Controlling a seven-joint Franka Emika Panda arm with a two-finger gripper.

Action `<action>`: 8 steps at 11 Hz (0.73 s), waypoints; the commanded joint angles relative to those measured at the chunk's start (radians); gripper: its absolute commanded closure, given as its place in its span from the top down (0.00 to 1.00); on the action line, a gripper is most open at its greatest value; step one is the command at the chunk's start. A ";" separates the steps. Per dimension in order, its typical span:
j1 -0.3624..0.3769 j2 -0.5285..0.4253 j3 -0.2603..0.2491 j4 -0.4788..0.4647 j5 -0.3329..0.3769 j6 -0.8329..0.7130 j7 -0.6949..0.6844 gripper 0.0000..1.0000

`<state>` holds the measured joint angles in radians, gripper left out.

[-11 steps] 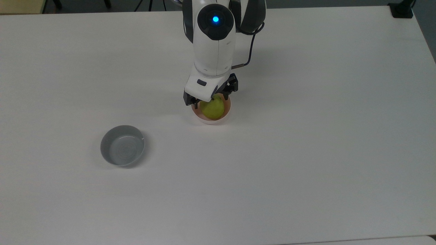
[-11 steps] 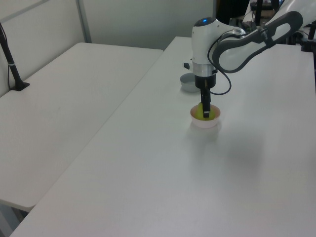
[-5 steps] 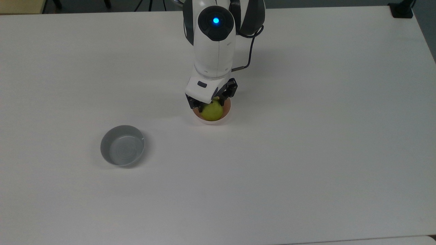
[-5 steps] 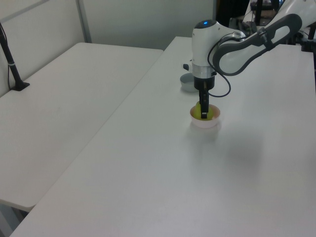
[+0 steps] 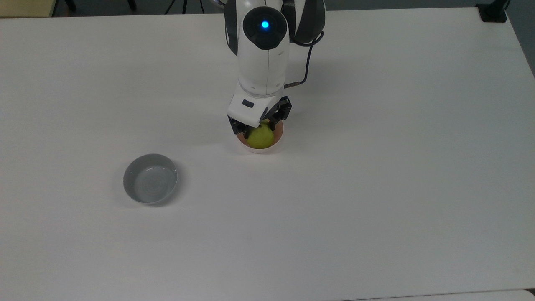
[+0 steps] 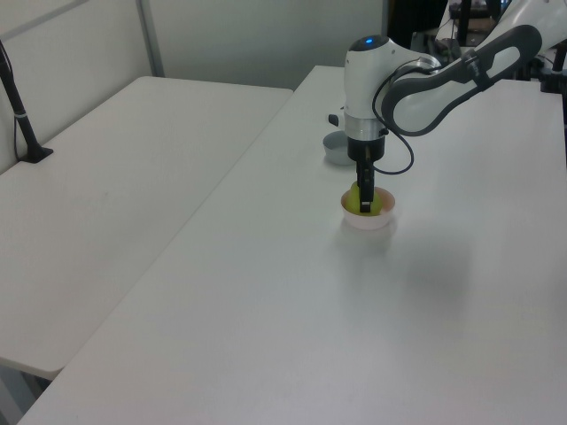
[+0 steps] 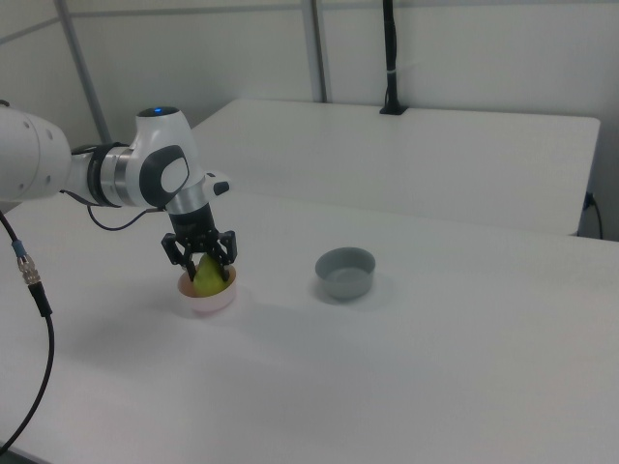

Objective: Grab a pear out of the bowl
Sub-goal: 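Close the gripper around the green pear, then lift the pear out of the pink bowl and carry it away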

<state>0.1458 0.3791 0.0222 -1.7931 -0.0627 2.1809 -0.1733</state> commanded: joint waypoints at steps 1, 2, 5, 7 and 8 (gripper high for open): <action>0.006 -0.057 -0.005 -0.015 -0.016 -0.027 0.017 0.18; 0.003 -0.081 -0.002 -0.012 -0.014 -0.048 0.014 0.18; -0.005 -0.137 0.016 -0.009 -0.008 -0.090 0.020 0.18; -0.037 -0.192 0.021 -0.009 -0.005 -0.133 0.011 0.18; -0.057 -0.221 0.022 -0.009 -0.005 -0.153 0.005 0.18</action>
<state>0.1362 0.2409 0.0286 -1.7846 -0.0626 2.0878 -0.1726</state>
